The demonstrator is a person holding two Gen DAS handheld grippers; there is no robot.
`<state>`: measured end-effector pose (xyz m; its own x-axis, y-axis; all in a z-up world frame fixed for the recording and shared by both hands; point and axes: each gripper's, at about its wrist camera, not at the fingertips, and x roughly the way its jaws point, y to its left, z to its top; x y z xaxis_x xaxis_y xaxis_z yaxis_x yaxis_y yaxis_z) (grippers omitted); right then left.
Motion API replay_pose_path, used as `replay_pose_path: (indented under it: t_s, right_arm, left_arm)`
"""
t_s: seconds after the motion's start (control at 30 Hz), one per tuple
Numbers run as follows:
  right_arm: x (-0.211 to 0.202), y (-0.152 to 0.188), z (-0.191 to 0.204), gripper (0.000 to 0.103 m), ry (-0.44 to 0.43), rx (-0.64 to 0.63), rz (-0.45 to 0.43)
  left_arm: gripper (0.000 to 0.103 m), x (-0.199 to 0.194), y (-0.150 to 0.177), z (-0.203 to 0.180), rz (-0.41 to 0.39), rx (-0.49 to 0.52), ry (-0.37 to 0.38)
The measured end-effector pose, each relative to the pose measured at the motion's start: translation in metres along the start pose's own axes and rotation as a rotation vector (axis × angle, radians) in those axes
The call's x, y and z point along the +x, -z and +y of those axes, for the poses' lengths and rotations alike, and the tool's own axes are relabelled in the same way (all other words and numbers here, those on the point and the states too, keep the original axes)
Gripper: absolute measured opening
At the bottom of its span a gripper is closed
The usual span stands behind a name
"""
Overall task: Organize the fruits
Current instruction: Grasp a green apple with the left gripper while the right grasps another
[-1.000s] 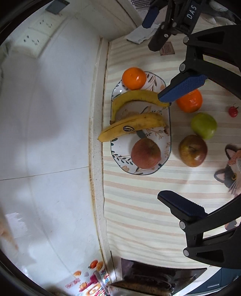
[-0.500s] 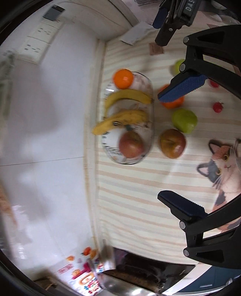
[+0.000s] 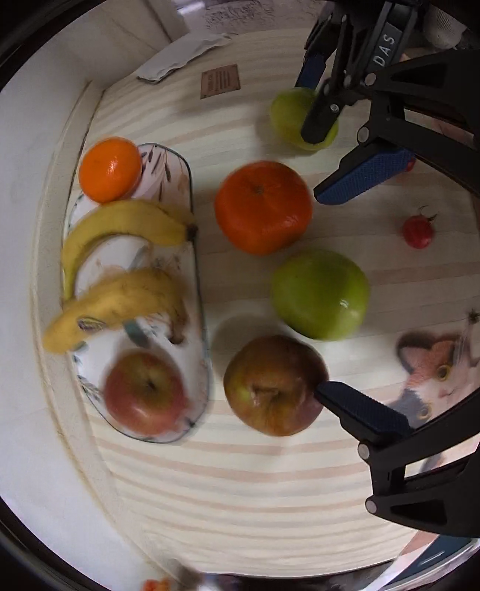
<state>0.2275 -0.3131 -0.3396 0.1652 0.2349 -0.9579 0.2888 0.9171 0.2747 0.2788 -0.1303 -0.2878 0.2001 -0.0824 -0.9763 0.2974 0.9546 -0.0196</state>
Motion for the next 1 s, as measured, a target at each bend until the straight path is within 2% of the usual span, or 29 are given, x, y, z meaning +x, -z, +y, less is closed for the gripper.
replay_pose_path:
  t_s: [0.07, 0.13, 0.23, 0.3, 0.37, 0.47, 0.67, 0.83, 0.87, 0.93, 1.0]
  right_arm:
    - [0.004, -0.001, -0.002, 0.075, -0.009, 0.014, -0.009]
    - [0.004, -0.003, 0.0, 0.066, -0.027, 0.005, -0.017]
    - [0.004, -0.006, 0.005, 0.066, -0.018, -0.005, -0.029]
    - [0.004, -0.004, 0.008, 0.065, -0.029, -0.017, -0.017]
    - [0.004, 0.001, 0.011, 0.065, -0.046, -0.024, 0.006]
    - [0.005, 0.01, 0.017, 0.065, -0.042, -0.058, 0.027]
    - [0.007, 0.023, 0.022, 0.065, -0.031, -0.079, 0.032]
    - [0.006, 0.023, 0.022, 0.065, -0.028, -0.066, 0.037]
    - [0.006, 0.023, 0.023, 0.065, -0.027, -0.065, 0.038]
    - [0.006, 0.021, 0.023, 0.065, -0.027, -0.067, 0.036]
    - [0.007, 0.019, 0.021, 0.065, -0.027, -0.066, 0.035]
  left_arm:
    - [0.078, 0.006, -0.003, -0.009, 0.02, 0.027, 0.0]
    - [0.075, 0.004, -0.005, -0.014, -0.009, 0.046, 0.009]
    - [0.067, 0.002, -0.006, -0.019, -0.027, 0.083, -0.007]
    - [0.051, -0.003, -0.003, -0.021, -0.032, 0.105, -0.027]
    - [0.046, -0.006, 0.0, -0.02, -0.028, 0.117, -0.027]
    - [0.046, -0.01, 0.009, -0.01, -0.011, 0.119, -0.017]
    - [0.068, 0.001, 0.011, 0.016, 0.039, 0.037, 0.055]
    - [0.068, 0.03, 0.009, 0.019, 0.158, 0.012, 0.138]
    - [0.068, 0.027, 0.009, 0.018, 0.132, 0.02, 0.137]
    - [0.057, 0.025, 0.01, 0.02, 0.125, 0.013, 0.131]
    - [0.056, 0.024, 0.009, 0.021, 0.13, -0.006, 0.139]
